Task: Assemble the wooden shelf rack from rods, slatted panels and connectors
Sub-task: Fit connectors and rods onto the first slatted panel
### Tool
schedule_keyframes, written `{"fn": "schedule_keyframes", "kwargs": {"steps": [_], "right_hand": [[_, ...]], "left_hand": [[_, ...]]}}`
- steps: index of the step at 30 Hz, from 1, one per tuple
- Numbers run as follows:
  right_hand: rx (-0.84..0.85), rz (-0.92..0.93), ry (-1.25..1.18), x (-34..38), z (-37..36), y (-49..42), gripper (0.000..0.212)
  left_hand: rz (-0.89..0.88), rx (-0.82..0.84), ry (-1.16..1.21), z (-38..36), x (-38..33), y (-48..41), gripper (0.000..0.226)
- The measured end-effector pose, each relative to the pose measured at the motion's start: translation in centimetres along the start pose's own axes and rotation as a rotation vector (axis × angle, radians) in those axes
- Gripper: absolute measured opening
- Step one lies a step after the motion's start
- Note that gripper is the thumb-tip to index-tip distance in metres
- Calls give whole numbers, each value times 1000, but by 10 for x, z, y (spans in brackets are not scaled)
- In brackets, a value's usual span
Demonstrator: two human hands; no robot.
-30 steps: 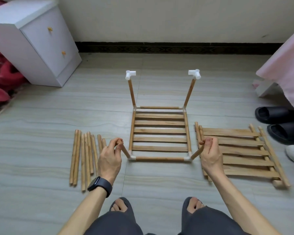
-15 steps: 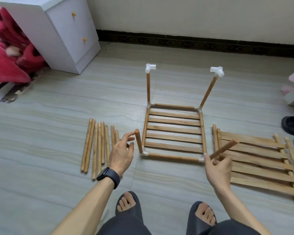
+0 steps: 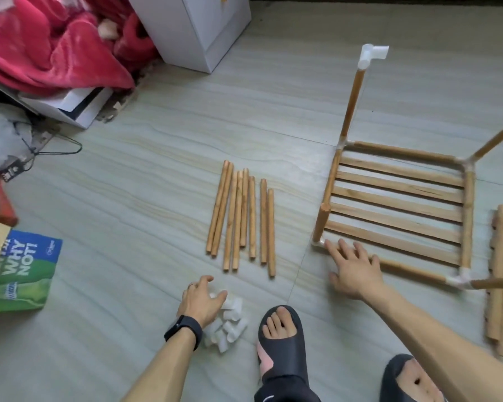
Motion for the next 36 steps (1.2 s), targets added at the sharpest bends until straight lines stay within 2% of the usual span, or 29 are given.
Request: {"fn": "schedule_keyframes", "kwargs": {"steps": [4,9,14,17,21,26,29,33,36], "right_hand": [[57,12,86,2,-17,3,86],[118,22,82,7,-26,14,85],[199,35,38,9,-22,17,85],[235,45,-4,12,-3,18,78],[203,48,-127,19,52,32,54],[6,110,-319,39,147,83,49],[-111,195,-526,62,208,120,47],[-345,346,-798,92,283,168,52],[-572,423,-838,99,315,199,54]], "left_hand": [[-40,60,-57,-16,-9,-7,48],[-44,-4,-167,-23,-18,-13,22],[-69,-11,-234,-16,-30,-11,28],[-116,45,-115,2,-46,1,28],[-246,156,185,54,-89,36,27],[-460,252,552,132,-172,122,32],[-578,314,612,161,-226,177,37],[-615,420,704,186,-272,231,39],[-627,508,770,190,-286,258,38]]}}
Point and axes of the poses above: each hand's wrist, its own y-axis away from the middle knuckle, its own z-axis out of the back of the hand, x = y × z, the point moved 9 cm from there along -y, towards the middle knuckle, and after that the axes turned 14 degrees about z, right-handed, at the moved point
